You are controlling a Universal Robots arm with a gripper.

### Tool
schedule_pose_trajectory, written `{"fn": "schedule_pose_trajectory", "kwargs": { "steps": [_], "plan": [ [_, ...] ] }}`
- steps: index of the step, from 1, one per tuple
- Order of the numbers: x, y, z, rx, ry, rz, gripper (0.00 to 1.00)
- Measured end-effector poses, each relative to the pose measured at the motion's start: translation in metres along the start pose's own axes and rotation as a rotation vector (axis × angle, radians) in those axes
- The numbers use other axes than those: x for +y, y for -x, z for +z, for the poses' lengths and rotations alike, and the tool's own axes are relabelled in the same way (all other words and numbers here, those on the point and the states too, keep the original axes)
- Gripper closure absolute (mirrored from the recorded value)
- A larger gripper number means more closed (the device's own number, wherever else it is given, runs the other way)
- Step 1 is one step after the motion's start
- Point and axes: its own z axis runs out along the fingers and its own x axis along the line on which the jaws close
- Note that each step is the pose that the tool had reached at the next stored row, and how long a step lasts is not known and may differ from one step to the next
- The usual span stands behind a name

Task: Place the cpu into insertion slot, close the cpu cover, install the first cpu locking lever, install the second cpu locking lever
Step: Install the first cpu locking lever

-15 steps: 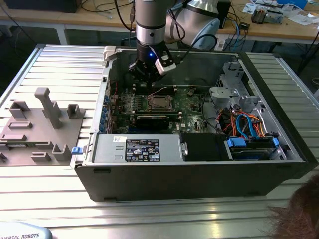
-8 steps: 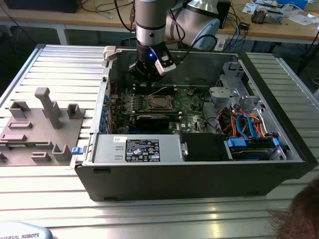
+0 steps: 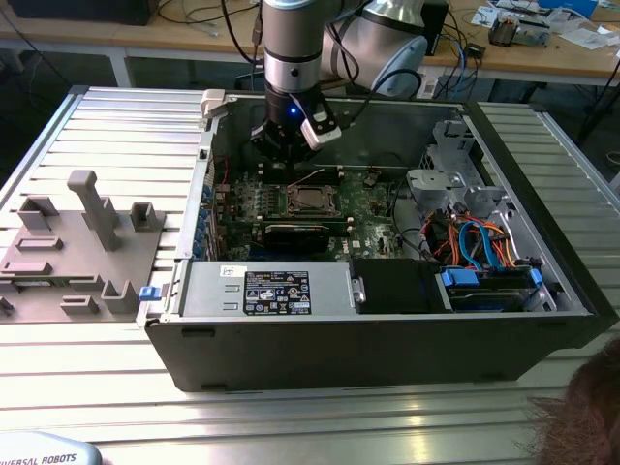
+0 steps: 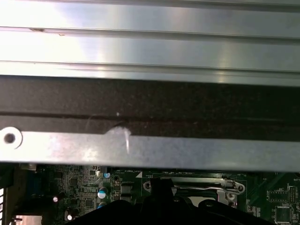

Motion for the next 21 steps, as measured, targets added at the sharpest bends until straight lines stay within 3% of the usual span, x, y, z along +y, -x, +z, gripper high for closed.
{"fn": "schedule_pose_trajectory", "kwargs": {
  "steps": [21],
  "plan": [
    [-0.0002, -0.0001, 0.0055, 0.0000, -0.0001, 0.000, 0.89]
  ]
}}
